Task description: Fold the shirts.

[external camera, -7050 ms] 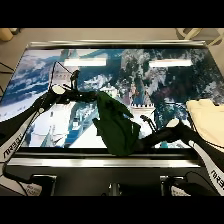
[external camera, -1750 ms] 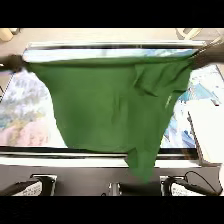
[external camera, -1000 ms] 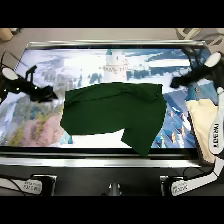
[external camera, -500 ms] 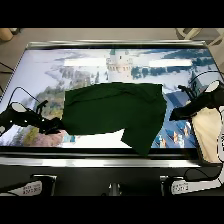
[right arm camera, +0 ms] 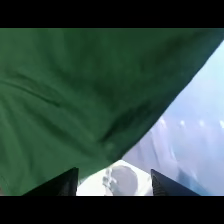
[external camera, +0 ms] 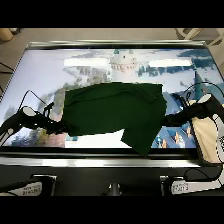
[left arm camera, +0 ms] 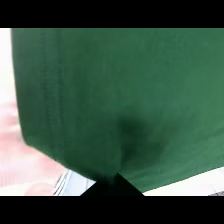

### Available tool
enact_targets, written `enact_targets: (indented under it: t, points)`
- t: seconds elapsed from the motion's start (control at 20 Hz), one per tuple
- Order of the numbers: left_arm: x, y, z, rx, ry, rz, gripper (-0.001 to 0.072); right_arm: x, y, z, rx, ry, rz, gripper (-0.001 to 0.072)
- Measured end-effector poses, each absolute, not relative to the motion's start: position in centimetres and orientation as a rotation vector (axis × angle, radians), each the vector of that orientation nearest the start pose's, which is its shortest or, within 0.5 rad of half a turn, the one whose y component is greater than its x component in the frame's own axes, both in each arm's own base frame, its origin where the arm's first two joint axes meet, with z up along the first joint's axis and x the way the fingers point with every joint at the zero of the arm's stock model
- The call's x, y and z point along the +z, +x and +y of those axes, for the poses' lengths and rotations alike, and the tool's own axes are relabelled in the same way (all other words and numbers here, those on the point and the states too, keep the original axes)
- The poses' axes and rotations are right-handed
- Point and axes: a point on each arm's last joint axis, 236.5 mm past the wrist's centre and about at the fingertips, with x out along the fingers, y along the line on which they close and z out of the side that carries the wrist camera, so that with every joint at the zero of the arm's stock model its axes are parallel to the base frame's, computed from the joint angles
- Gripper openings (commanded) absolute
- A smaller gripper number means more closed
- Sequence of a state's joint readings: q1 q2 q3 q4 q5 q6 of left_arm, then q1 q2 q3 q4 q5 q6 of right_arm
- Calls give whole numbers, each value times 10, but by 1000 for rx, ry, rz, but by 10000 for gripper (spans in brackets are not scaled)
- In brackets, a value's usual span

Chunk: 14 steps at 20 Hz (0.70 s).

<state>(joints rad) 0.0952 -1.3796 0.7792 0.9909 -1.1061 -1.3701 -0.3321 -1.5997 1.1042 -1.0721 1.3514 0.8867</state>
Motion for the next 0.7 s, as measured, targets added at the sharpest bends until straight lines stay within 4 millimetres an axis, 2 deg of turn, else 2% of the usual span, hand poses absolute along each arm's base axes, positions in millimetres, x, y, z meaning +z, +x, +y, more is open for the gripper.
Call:
enact_targets:
  t: [0.05, 0.1, 0.15, 0.2, 0.25, 0.35, 0.45, 0.5, 0.55, 0.6, 0.65, 0.7]
  points:
    - [-105, 290, -89, -254, -554, 1581, 22, -96, 333, 6, 555, 315, 1520, 481]
    - [-104, 291, -89, -255, -550, 1573, 22, -98, 335, 11, 556, 344, 1507, 426]
    - [-103, 294, -89, -256, -546, 1563, 22, -100, 335, 14, 559, 366, 1501, 282]
    - [-100, 296, -89, -260, -540, 1552, 22, -104, 337, 16, 552, 381, 1494, 98]
    - [-97, 300, -89, -263, -536, 1540, 21, -108, 339, 15, 540, 382, 1488, 19]
    - [-84, 312, -88, -273, -518, 1494, 20, -106, 345, 15, 542, 380, 1467, 18]
    - [-51, 333, -83, -293, -466, 1405, 19, -82, 360, 13, 575, 327, 1401, 18]
    - [-26, 347, -79, -300, -422, 1336, 19, -56, 374, 10, 596, 263, 1334, 18]
    - [10, 363, -72, -296, -367, 1244, 20, -25, 389, 5, 610, 186, 1255, 18]
    - [53, 377, -64, -283, -313, 1139, 20, 20, 404, -1, 610, 88, 1152, 18]
    - [109, 390, -56, -266, -260, 1002, 20, 71, 419, -6, 587, -3, 1031, 18]
    - [168, 395, -50, -250, -221, 862, 20, 134, 428, -9, 547, -99, 887, 18]
